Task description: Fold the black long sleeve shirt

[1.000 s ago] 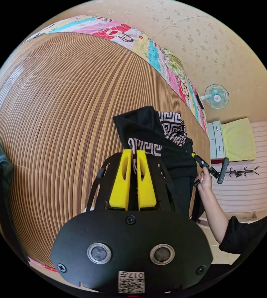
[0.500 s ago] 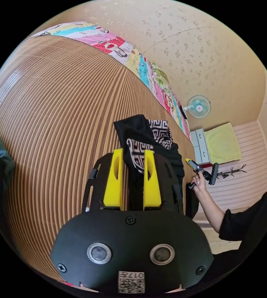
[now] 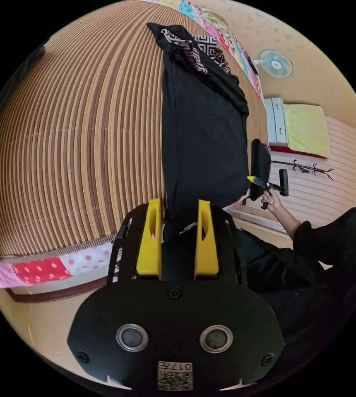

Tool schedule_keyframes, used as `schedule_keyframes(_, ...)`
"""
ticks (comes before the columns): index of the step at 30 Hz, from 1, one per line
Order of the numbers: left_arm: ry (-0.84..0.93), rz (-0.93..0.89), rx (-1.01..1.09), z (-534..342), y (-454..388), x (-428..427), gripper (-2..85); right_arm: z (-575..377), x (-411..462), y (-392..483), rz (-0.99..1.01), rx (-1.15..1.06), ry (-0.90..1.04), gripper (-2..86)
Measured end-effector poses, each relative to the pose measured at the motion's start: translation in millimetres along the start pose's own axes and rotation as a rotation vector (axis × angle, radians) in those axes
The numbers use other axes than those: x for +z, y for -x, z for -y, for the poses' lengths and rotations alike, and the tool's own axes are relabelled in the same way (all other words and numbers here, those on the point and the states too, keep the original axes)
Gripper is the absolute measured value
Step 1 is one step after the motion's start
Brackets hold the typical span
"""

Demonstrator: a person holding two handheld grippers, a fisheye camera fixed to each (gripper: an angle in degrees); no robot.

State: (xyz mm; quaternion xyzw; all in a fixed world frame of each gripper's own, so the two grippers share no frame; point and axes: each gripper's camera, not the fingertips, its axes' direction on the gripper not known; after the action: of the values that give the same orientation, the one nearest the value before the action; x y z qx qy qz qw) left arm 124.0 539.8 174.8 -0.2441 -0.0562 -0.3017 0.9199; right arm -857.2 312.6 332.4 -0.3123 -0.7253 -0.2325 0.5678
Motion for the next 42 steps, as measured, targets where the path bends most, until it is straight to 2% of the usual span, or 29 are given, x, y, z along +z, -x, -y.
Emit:
schedule_keyframes(5, -0.006, 0.064, -0.071, -18, 3, 0, 9.9, -15, -1, -31, 0.123, -0.019, 0.056, 10.9)
schedule_keyframes(9, -0.011, 0.079, -0.089, -19, 14, -11, 1.7, -17, -4, -45, 0.122, -0.062, 0.064, 9.9)
schedule_keyframes(11, -0.009, 0.017, -0.096, -20, 24, -19, 0.5, -16, -3, -51, 0.159, -0.089, 0.081, 8.8)
schedule_keyframes(14, 0.002, -0.08, -0.084, -24, 41, -34, -0.4, -22, -3, -61, 0.114, -0.096, 0.067, 5.7)
schedule_keyframes(19, 0.064, -0.333, 0.009, -33, 57, -68, -0.8, -48, -17, -83, 0.237, -0.1, 0.05, 2.4)
schedule_keyframes(23, 0.076, -0.498, -0.024, -59, 73, -85, -0.8, -102, -44, -112, 0.52, 0.0, -0.021, 1.7)
schedule_keyframes(25, -0.031, -0.727, -0.093, -80, 91, -95, -0.8, -126, -55, -119, 0.643, 0.031, -0.067, 1.5)
schedule_keyframes(26, -0.078, -0.78, -0.11, -84, 95, -98, -0.8, -139, -65, -122, 0.697, 0.063, -0.138, 1.4)
schedule_keyframes(28, -0.327, -0.951, -0.181, -94, 111, -111, -0.8, -151, -81, -129, 0.792, 0.125, -0.305, 1.3)
schedule_keyframes(30, -0.482, -1.076, -0.186, -84, 119, -114, -0.8, -146, -93, -133, 0.939, 0.142, -0.539, 1.2)
schedule_keyframes(31, -0.551, -1.132, -0.166, -70, 120, -114, -0.8, -140, -94, -133, 0.97, 0.133, -0.579, 1.2)
schedule_keyframes(34, -0.663, -1.206, -0.121, -18, 122, -113, -0.8, -83, -87, -124, 1.054, 0.116, -0.677, 1.1)
schedule_keyframes(38, -0.774, -1.247, -0.139, 49, 130, -113, -0.7, 10, -69, -120, 1.132, 0.233, -0.776, 1.1)
schedule_keyframes(42, -0.824, -1.195, -0.184, 119, 142, -118, -0.7, 95, -57, -114, 1.079, 0.327, -0.778, 1.2)
